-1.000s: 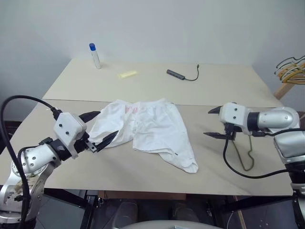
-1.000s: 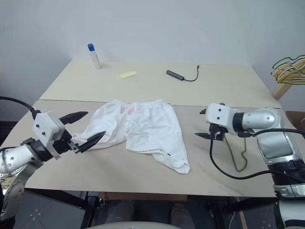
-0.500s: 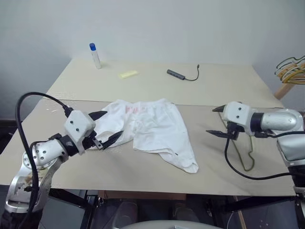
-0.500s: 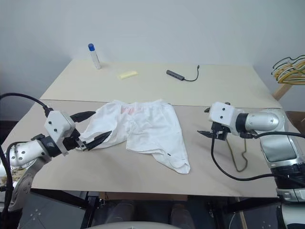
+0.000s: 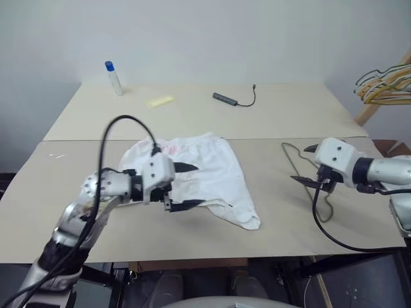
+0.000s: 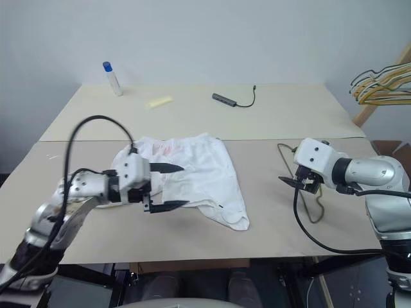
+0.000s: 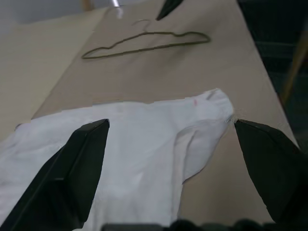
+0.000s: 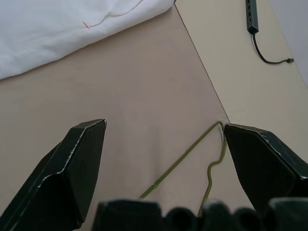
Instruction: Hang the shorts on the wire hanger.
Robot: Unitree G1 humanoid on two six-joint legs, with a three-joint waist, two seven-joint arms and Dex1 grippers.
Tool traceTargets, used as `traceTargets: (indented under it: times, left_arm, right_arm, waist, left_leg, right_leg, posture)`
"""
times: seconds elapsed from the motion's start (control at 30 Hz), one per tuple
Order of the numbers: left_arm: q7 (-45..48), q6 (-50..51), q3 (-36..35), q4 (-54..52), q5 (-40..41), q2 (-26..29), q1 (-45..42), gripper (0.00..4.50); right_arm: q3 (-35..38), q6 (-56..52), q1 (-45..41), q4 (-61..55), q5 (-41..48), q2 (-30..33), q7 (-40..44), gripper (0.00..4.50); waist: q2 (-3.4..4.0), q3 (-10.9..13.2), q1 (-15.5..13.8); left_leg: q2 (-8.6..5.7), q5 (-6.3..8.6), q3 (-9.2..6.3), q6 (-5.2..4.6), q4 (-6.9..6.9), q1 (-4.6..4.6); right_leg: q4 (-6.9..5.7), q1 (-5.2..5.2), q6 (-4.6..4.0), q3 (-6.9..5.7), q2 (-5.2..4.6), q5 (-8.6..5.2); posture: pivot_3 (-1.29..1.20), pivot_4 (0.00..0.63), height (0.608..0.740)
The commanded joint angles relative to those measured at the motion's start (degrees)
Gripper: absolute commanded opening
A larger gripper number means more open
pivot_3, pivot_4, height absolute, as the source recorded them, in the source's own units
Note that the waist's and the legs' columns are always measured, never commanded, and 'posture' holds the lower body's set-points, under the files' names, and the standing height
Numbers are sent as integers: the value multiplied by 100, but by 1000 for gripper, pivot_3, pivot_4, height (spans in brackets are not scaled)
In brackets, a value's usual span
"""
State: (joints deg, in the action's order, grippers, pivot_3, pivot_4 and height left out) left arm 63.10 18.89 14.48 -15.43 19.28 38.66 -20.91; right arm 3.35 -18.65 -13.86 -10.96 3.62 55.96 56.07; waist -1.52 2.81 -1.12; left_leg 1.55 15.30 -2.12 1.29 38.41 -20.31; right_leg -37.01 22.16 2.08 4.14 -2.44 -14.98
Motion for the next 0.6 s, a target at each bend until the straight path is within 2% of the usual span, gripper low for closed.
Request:
traceTargets:
  times: [0.03,0.33,0.5,0.53,0.6]
  left_arm:
    - [497,-492,724,853,-609,-279,-649,4500]
    - [882,-1735,1766,2365,-1846,-1100,-1606,4500]
    - [1178,-1717,1912,2877,-2015,-1330,-1768,4500]
    - [1144,-1741,1917,2958,-2097,-1347,-1779,4109]
    - [1098,-1837,1929,3099,-2251,-1351,-1795,3609]
  right_arm:
    - [192,-87,-117,-193,90,2,-125,4472]
    - [151,-166,-106,-290,74,-39,-240,4472]
    - [147,-185,-35,-335,58,-60,-277,4472]
    - [145,-189,-37,-327,53,-65,-291,4500]
    - [122,-198,-67,-301,47,-77,-312,4500]
  waist:
    - [0,0,48]
    - [0,0,150]
    - [1,-1,218]
    - [1,-1,230]
    - [1,-1,234]
  left_leg:
    - [-1,0,0,-1,0,-1]
    - [-3,4,4,-6,1,-5]
    - [-4,5,4,-10,1,-4]
    - [-4,6,4,-11,1,-4]
    - [-4,7,5,-13,1,-3]
  right_leg:
    - [1,0,-1,0,0,0]
    - [5,1,1,8,0,0]
    - [4,1,5,10,0,-3]
    - [4,2,5,11,0,-3]
    - [3,2,6,13,0,-3]
  posture:
    - [30,0,740]
    - [-6,0,740]
    - [-12,0,740]
    - [-12,0,740]
    - [-7,0,740]
